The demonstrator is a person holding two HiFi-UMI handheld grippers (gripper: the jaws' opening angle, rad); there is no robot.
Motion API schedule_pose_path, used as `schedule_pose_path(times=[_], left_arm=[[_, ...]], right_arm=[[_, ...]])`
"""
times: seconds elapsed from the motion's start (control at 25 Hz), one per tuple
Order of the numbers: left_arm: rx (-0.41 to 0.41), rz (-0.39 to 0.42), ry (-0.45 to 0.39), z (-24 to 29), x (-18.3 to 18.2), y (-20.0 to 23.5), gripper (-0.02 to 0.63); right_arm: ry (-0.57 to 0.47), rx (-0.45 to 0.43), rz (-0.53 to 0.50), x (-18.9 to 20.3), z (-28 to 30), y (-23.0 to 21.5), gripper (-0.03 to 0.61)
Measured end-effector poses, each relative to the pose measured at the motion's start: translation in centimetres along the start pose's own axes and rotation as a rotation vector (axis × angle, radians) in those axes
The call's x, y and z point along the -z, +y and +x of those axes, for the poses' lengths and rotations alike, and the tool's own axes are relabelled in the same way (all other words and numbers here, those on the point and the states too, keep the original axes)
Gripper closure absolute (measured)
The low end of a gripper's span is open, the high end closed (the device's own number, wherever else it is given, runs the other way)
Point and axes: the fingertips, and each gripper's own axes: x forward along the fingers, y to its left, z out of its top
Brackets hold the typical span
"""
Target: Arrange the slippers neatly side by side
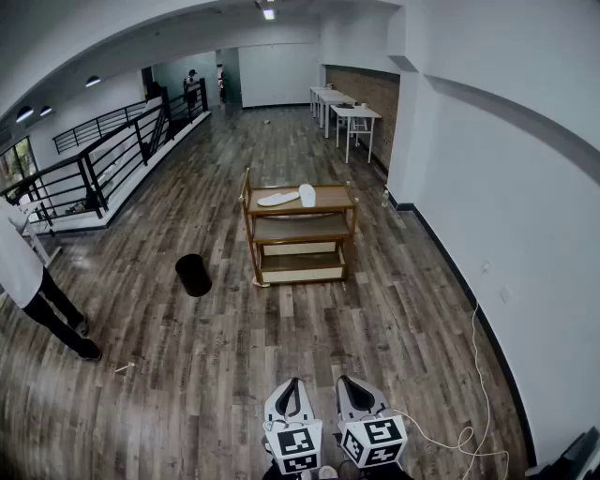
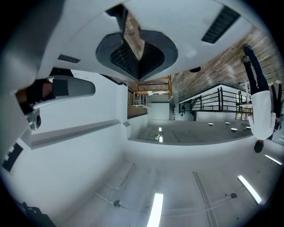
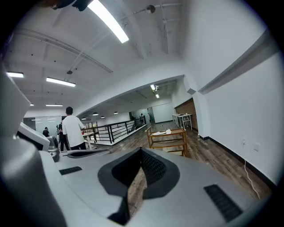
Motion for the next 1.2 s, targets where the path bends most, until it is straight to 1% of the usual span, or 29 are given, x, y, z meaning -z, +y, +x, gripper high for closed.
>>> schedule_pose_path(times=[0.56,0.8,1.0,1.2], left_arm=[[0.007,0.007,0.002,0.2,0.2,0.0,0.612],[-0.004,-0.012,0.018,-0.2,1.0,0.9,0.612],[-0.029,-0.037,0.035,-0.6,1.6,2.4,0.612],[-0.014,-0.058,0.026,-1.3,2.5,3.8,0.614]], right_arm=[[0.008,0.007,0.006,0.4,0.5,0.0,0.580],[0.023,0.034,0.035,1.1,0.7,-0.1,0.580],[0.035,0.072,0.031,1.3,1.1,-1.0,0.580],[0.024,0.120,0.020,1.1,1.1,-0.8,0.580]])
